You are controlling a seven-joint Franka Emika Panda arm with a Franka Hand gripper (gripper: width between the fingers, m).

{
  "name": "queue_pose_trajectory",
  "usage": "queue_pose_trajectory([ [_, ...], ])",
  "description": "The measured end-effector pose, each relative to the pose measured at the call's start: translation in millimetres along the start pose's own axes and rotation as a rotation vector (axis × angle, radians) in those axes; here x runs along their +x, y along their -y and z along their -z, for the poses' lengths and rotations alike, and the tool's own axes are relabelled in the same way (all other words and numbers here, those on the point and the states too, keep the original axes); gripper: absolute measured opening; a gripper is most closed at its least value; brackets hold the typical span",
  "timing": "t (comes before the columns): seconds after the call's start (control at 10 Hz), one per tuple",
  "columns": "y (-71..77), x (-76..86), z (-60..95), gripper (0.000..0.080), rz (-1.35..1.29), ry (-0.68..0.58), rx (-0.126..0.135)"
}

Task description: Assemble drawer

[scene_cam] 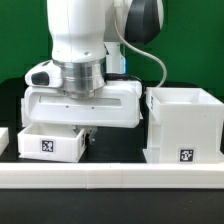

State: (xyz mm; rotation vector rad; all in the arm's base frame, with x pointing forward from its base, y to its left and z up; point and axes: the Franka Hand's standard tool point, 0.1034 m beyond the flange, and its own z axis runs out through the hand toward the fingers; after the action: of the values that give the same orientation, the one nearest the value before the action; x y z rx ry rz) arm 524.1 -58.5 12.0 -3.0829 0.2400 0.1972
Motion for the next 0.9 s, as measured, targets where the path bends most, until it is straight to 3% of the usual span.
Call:
queue_pose_trajectory([
  [0.3, 5.9, -4.1, 20.3, 0.0041, 0.152, 0.026, 0.016],
  [0.5, 5.8, -4.9, 17.5, 0.0041, 0.189, 0.028, 0.016],
  [0.9, 2.9, -6.0, 15.6, 0.0041, 0.551, 0.029, 0.008],
])
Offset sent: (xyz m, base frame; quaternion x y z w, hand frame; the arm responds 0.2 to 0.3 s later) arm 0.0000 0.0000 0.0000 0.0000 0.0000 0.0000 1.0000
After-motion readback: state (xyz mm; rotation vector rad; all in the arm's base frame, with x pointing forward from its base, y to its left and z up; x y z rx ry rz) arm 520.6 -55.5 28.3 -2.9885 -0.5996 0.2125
